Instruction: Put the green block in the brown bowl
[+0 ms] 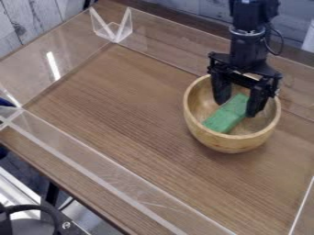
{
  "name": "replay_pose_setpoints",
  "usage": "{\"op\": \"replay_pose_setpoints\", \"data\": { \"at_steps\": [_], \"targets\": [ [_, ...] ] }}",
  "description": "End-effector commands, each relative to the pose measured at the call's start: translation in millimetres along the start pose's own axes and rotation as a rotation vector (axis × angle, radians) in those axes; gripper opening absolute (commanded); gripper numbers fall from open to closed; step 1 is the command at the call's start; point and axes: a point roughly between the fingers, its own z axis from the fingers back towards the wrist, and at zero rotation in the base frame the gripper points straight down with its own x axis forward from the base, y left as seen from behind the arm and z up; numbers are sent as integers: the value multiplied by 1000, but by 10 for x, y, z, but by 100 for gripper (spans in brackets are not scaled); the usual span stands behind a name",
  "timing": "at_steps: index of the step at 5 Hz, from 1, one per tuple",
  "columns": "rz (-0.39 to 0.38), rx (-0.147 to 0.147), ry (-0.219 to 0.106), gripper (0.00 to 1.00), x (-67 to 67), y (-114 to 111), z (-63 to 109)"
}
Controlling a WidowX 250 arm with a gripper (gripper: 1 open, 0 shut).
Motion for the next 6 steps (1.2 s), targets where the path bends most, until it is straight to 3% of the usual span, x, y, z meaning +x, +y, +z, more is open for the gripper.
{"op": "replay_pose_setpoints", "data": {
  "at_steps": [1, 3, 4, 5, 6],
  "targets": [
    [-15, 7, -119, 100, 83, -48, 425],
    [-22, 20, -190, 100, 22, -107, 907],
    [-22, 19, -212, 100, -79, -102, 1163],
    [-29, 18, -214, 100, -166, -94, 1205],
    [-33, 24, -188, 100, -160, -87, 1104]
  ]
}}
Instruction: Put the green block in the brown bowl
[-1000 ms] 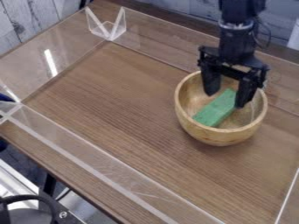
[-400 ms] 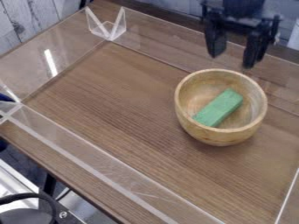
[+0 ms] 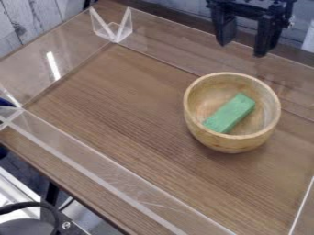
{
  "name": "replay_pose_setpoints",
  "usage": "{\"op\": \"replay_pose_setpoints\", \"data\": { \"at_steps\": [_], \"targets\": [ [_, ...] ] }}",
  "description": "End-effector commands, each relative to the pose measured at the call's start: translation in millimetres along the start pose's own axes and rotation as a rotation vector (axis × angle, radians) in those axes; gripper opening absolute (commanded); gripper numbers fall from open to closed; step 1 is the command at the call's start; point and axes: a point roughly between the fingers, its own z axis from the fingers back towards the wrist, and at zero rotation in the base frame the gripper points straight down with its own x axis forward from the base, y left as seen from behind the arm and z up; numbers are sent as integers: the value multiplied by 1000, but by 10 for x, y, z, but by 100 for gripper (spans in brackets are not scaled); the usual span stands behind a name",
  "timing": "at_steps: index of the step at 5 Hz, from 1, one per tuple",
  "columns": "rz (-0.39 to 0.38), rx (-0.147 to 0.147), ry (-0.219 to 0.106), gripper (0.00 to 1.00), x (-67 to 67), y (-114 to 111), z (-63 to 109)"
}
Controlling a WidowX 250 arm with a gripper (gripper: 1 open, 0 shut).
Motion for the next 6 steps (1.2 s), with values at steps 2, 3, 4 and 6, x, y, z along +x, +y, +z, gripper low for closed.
{"op": "replay_pose_setpoints", "data": {
  "at_steps": [2, 3, 4, 6],
  "targets": [
    [-30, 10, -3, 100, -16, -7, -68],
    [-29, 12, 6, 100, -50, 38, -69],
    [-26, 20, 4, 100, -95, 103, -7],
    [-14, 34, -13, 100, -185, 243, 162]
  ]
}}
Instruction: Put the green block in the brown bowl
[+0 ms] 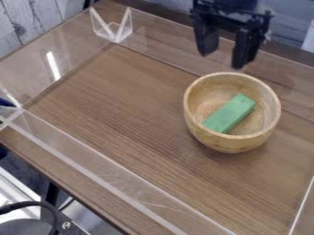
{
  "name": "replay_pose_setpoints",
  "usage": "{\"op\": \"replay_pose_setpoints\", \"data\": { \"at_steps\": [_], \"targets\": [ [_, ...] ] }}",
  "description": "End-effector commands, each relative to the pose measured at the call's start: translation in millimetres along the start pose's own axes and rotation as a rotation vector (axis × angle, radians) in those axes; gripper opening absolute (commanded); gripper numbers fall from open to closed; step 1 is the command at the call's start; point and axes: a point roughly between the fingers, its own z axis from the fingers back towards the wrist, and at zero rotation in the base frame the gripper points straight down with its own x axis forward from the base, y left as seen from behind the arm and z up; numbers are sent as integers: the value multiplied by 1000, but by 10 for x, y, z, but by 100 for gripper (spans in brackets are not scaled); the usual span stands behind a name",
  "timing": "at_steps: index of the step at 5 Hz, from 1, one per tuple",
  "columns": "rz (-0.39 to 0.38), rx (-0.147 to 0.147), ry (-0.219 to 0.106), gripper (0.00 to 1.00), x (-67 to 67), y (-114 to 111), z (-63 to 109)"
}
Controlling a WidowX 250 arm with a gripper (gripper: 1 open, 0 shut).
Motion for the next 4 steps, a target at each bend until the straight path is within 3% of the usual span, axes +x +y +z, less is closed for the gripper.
{"op": "replay_pose_setpoints", "data": {
  "at_steps": [1, 3, 4],
  "targets": [
    [25, 40, -65, 100, -100, 196, 336],
    [142, 87, -64, 100, -500, 932, 480],
    [180, 94, -48, 0, -690, 1224, 382]
  ]
}}
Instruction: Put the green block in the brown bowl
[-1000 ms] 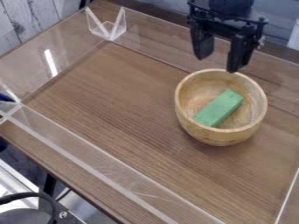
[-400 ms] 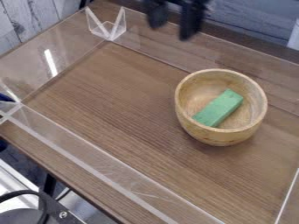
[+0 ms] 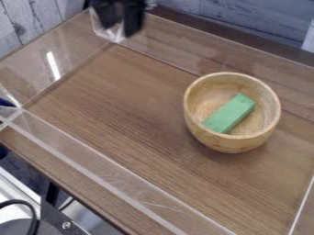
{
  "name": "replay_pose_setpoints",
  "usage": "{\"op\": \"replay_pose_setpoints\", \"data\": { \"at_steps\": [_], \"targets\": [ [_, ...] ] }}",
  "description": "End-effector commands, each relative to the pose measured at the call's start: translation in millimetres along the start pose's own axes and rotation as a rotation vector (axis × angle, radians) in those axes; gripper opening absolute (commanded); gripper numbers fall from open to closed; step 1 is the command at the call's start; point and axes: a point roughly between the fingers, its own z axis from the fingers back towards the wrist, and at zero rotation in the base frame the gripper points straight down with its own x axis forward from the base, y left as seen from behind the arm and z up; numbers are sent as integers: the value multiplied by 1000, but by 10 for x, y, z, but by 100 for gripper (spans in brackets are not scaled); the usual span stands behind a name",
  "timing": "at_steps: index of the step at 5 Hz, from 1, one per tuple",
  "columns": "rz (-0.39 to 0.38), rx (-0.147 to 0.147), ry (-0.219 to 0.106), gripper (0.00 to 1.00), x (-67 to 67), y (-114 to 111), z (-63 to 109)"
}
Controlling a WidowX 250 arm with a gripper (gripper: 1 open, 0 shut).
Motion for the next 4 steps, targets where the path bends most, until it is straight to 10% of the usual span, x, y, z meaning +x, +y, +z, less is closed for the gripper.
{"op": "replay_pose_setpoints", "data": {
  "at_steps": [1, 2, 4],
  "targets": [
    [1, 33, -25, 100, -49, 175, -7],
    [-46, 21, -16, 0, -1, -125, -23],
    [-168, -2, -5, 0, 154, -765, -71]
  ]
}}
